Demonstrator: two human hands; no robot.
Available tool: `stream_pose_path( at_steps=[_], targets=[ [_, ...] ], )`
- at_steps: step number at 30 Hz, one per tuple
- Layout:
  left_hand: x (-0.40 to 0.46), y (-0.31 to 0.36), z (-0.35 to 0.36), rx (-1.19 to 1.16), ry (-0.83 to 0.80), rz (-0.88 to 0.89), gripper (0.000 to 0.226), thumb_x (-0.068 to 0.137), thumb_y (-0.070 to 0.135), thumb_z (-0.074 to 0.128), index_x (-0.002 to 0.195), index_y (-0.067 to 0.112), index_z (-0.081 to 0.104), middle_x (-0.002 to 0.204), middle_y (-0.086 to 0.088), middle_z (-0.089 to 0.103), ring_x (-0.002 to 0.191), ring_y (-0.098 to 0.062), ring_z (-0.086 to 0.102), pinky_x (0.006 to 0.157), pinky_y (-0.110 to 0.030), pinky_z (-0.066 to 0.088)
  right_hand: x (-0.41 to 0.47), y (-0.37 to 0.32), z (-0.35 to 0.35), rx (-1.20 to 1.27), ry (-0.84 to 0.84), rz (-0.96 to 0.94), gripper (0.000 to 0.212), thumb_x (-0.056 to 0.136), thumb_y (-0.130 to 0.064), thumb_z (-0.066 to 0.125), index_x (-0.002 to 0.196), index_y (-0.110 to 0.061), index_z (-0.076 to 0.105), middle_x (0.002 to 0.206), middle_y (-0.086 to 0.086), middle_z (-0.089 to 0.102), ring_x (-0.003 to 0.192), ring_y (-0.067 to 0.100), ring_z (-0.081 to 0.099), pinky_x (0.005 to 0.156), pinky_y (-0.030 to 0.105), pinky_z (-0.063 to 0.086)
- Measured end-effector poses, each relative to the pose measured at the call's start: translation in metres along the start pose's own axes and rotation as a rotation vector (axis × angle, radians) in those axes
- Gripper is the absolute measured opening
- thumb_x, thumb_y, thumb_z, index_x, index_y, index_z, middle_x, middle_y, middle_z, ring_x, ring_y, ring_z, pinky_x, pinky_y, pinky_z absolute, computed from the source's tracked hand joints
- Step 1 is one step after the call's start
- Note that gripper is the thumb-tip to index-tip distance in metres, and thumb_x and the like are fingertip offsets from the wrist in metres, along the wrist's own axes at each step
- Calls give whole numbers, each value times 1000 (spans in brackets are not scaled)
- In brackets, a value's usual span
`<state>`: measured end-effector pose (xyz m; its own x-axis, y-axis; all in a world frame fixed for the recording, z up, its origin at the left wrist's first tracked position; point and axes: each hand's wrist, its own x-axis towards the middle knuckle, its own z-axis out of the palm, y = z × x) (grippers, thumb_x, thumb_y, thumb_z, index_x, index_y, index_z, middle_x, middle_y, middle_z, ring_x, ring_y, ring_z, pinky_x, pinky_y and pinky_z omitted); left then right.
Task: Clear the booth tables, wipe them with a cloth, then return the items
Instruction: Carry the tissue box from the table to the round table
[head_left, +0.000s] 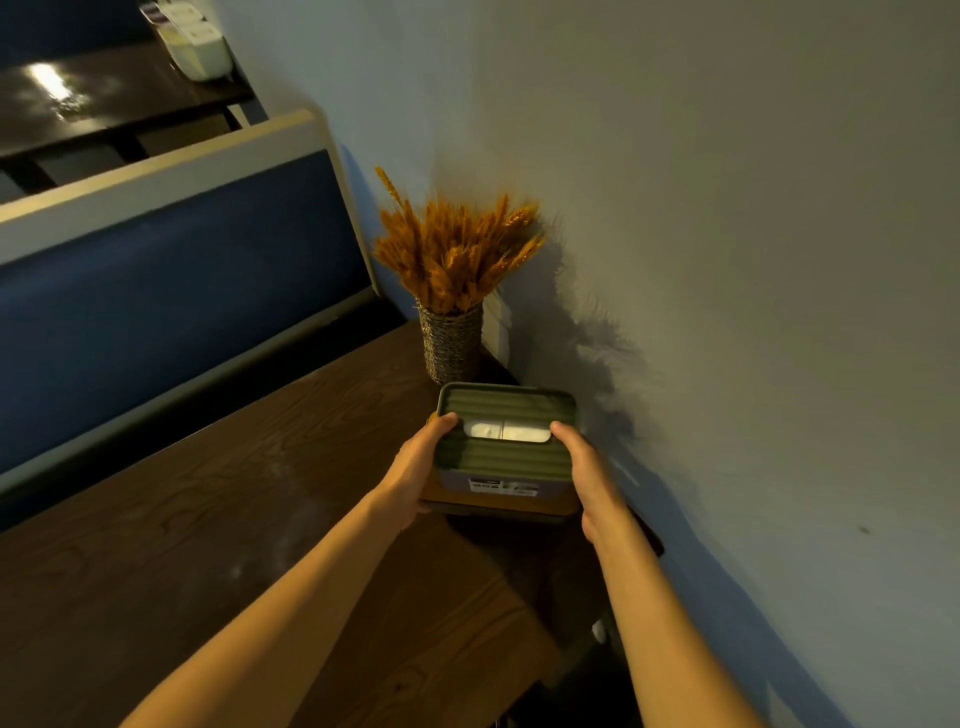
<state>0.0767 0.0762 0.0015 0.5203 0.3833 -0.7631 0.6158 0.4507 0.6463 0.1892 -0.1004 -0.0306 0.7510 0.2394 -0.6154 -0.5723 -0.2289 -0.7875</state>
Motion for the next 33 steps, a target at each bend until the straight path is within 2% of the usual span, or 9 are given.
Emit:
stream_pose_path(
  at_steps=[2, 5, 7, 12, 14, 16, 23, 25, 33],
  targets=[
    [-15, -3, -13, -9, 19, 43, 46, 93, 62, 51, 128, 33, 53, 126, -4, 59, 111, -26, 56, 103, -54, 38, -14, -2, 6, -21, -15, -34, 95, 44, -81, 74, 125, -32, 68, 125, -1, 65, 118, 21, 58, 104, 45, 48],
    [-43, -9, -40, 35, 62, 97, 55, 93, 66, 50, 138, 35, 53, 134, -5, 58, 123, -33, 53, 108, -62, 36, -42, -7, 23, -37, -83, -90, 76, 49, -76, 70, 113, -36, 70, 126, -1, 62, 118, 20, 56, 101, 41, 47],
    [-65, -14, -62, 29, 100, 126, 52, 93, 66, 51, 134, 34, 57, 128, -5, 63, 118, -32, 58, 107, -61, 39, -58, -7, 37, -69, -142, -101, 78, 51, -77, 70, 114, -32, 72, 127, 0, 63, 117, 19, 58, 101, 40, 48],
    [-127, -38, -129, -39, 153, 272, 32, 101, 44, 52, 120, 21, 64, 108, -7, 73, 97, -22, 70, 85, -33, 53, -103, 3, 87, -151, -236, -108, 107, 41, -89, 71, 126, -24, 68, 127, 3, 64, 117, 21, 60, 101, 45, 50],
    [-151, -52, -152, -30, 172, 286, 28, 101, 47, 50, 116, 27, 63, 109, -6, 72, 98, -21, 69, 89, -37, 52, -125, 5, 106, -176, -291, -142, 96, 47, -85, 73, 121, -24, 72, 121, 2, 68, 112, 19, 64, 96, 40, 52],
    [-179, -69, -181, -58, 208, 308, 24, 100, 50, 49, 111, 31, 61, 113, -4, 71, 104, -22, 67, 98, -45, 48, -155, 8, 129, -191, -378, -200, 69, 65, -71, 71, 114, -22, 75, 111, 0, 74, 105, 16, 69, 89, 34, 53],
    [-276, -137, -289, -225, 400, 366, 18, 102, 46, 49, 103, 33, 61, 113, 1, 69, 109, -17, 63, 95, -36, 44, -274, 41, 224, -277, -606, -297, 40, 92, -50, 62, 116, -22, 73, 108, -1, 76, 106, 18, 69, 102, 44, 50],
    [-302, -162, -323, -246, 456, 362, 21, 101, 48, 49, 104, 32, 62, 115, -1, 69, 111, -18, 63, 99, -39, 43, -310, 58, 253, -308, -664, -307, 39, 93, -51, 59, 115, -23, 73, 108, -1, 76, 107, 18, 69, 103, 45, 49],
    [-400, -260, -445, -360, 627, 351, 31, 102, 49, 46, 108, 27, 66, 103, 2, 74, 100, -14, 69, 77, -28, 44, -430, 136, 365, -452, -845, -306, 49, 80, -69, 57, 106, -34, 76, 115, 0, 72, 113, 19, 64, 105, 46, 44]
  ],
)
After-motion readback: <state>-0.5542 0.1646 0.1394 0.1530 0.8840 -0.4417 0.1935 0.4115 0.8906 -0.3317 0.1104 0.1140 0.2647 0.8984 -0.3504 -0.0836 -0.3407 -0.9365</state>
